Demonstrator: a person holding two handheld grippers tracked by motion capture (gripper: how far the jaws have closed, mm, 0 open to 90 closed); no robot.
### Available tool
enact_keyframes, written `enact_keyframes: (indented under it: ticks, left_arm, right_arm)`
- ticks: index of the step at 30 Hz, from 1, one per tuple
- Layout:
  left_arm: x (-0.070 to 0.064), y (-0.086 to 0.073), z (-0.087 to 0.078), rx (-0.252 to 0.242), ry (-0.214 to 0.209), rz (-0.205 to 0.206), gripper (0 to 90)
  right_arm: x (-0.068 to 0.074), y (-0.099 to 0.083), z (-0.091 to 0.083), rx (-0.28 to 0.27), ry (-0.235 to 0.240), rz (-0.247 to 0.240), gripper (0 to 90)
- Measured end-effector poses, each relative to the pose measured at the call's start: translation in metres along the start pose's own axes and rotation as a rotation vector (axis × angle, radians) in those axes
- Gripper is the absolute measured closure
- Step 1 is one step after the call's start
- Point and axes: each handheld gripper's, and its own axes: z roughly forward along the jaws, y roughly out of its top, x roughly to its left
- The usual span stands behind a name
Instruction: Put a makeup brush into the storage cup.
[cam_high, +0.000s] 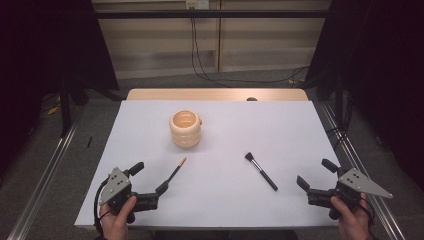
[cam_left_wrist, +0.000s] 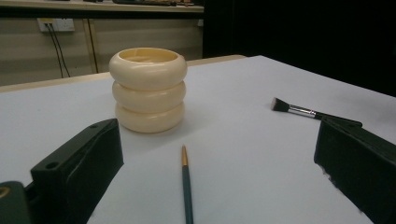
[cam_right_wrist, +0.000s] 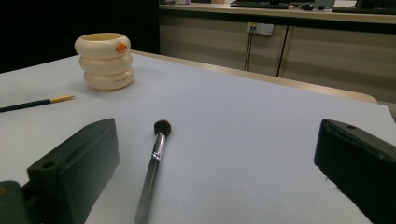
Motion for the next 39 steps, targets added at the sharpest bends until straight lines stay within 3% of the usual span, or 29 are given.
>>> enact_keyframes:
  ticks: [10, 21, 23, 25, 32, 35, 39]
  left_arm:
    - [0.001, 0.000, -0.001, 0.002, 0.008, -0.014, 1.1]
    - [-0.002, 0.001, -0.004, 0.005, 0.016, 0.017, 1.1]
    - [-0.002, 0.002, -0.004, -0.003, 0.007, 0.001, 1.1]
    - [-0.003, 0.004, -0.006, -0.004, 0.007, 0.019, 1.1]
    - [-0.003, 0.014, -0.004, 0.014, 0.026, 0.010, 1.0]
    - [-0.004, 0.018, -0.002, 0.020, 0.015, 0.036, 0.8]
    - [-0.003, 0.023, 0.001, 0.024, -0.004, 0.038, 1.0]
  right_arm:
    - [-0.003, -0.001, 0.003, 0.006, 0.014, 0.017, 0.0]
    - [-0.003, -0.001, 0.003, 0.008, 0.020, 0.026, 0.1]
    - [-0.001, 0.000, 0.003, -0.002, 0.025, 0.036, 0.1]
    - [-0.001, 0.000, 0.003, 0.002, 0.022, 0.030, 0.1]
    - [0.003, 0.001, 0.003, 0.000, 0.035, 0.017, 0.1]
    - [0.002, 0.001, 0.004, -0.003, 0.028, 0.022, 0.0]
    - [0.002, 0.001, 0.004, 0.001, 0.046, 0.023, 0.0]
